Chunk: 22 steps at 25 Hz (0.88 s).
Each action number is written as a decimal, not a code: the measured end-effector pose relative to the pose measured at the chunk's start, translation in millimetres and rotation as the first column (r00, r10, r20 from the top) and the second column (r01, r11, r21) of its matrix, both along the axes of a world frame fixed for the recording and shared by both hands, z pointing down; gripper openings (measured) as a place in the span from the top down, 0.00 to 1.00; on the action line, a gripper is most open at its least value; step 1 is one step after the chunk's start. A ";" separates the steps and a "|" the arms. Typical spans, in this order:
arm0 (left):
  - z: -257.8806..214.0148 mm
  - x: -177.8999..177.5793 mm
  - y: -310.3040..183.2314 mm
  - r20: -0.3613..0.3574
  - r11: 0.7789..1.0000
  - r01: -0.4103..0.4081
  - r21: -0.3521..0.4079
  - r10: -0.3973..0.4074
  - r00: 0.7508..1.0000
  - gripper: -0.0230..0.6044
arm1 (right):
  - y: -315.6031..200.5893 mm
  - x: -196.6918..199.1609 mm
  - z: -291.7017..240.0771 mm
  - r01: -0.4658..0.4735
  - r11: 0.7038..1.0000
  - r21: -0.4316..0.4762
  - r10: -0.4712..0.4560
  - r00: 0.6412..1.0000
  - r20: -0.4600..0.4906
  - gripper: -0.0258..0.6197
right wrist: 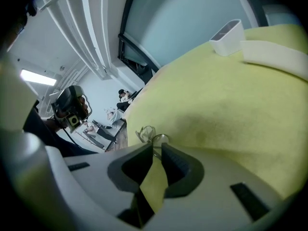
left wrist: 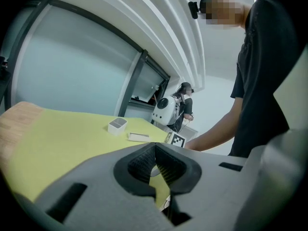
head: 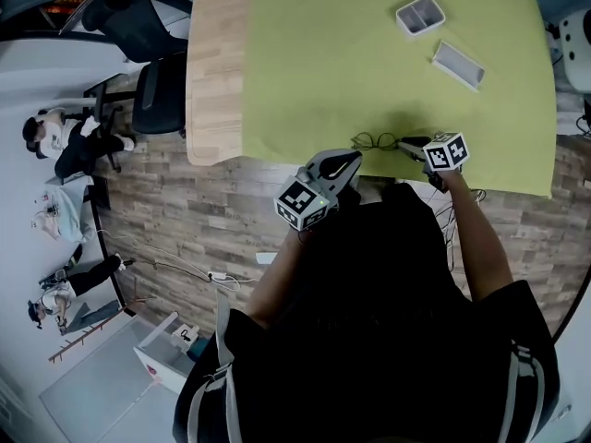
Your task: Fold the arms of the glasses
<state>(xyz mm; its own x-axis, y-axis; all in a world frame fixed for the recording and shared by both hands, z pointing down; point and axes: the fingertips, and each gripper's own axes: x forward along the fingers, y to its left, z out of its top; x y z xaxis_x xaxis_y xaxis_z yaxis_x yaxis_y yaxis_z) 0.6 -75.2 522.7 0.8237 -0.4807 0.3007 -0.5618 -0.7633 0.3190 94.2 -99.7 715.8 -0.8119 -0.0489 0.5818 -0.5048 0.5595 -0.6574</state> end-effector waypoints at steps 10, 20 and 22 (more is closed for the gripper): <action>-4.5 -1.6 6.4 -0.036 0.999 -0.038 0.033 0.039 0.999 0.93 | 20.7 4.4 -34.9 -0.107 0.984 0.143 0.106 0.994 0.016 0.88; -4.6 -6.7 7.0 -0.047 0.998 -0.034 0.050 0.037 0.998 0.93 | 52.7 -16.7 -75.5 -0.047 0.960 0.278 0.048 0.999 0.004 0.89; -2.5 -7.0 8.9 -0.046 0.998 -0.040 0.044 0.042 0.998 0.93 | 57.0 -20.6 -81.1 -0.061 0.956 0.287 0.060 0.998 0.014 0.89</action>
